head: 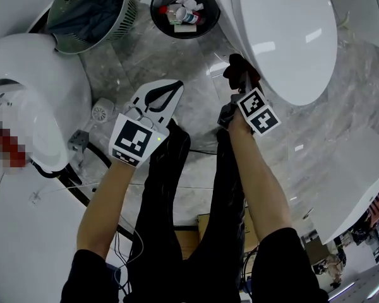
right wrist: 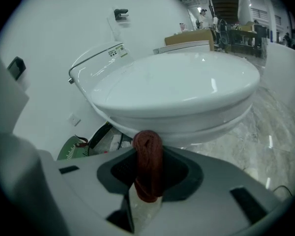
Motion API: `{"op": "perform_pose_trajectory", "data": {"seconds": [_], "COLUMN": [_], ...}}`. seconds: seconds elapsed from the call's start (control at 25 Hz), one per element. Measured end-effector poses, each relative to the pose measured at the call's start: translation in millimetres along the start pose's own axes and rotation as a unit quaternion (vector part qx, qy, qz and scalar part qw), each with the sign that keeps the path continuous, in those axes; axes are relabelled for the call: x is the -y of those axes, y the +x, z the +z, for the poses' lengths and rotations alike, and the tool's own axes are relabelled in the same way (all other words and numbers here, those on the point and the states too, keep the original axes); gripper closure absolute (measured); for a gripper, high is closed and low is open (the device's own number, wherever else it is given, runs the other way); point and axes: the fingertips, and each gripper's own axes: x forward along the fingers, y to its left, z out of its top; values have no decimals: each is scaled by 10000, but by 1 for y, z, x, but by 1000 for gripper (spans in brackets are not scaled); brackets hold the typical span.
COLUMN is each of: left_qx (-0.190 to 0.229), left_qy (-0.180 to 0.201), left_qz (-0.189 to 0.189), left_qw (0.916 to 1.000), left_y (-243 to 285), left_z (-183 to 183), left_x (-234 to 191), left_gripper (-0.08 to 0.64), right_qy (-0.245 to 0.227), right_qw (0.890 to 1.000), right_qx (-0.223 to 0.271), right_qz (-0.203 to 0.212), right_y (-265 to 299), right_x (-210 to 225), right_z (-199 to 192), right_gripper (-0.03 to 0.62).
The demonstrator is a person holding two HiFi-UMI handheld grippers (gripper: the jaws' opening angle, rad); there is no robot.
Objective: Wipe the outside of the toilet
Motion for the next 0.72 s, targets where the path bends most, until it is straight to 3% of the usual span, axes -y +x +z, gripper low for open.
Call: {"op": "perform_pose_trajectory", "data": {"seconds": [0.72], "left_qx": [-111], "left_qy": [197], "left_qz": [-381], "left_qw": [9990], "left_y": [56], "left_z": [12], "left_x": [86], "left_gripper": [560], "right_qy": [-447], "right_qw": [9984], "right_qx": [-277], "right_qz": [-183], "right_y": [-37], "right_x": [110], "right_z": [6], "right_gripper": [482]}}
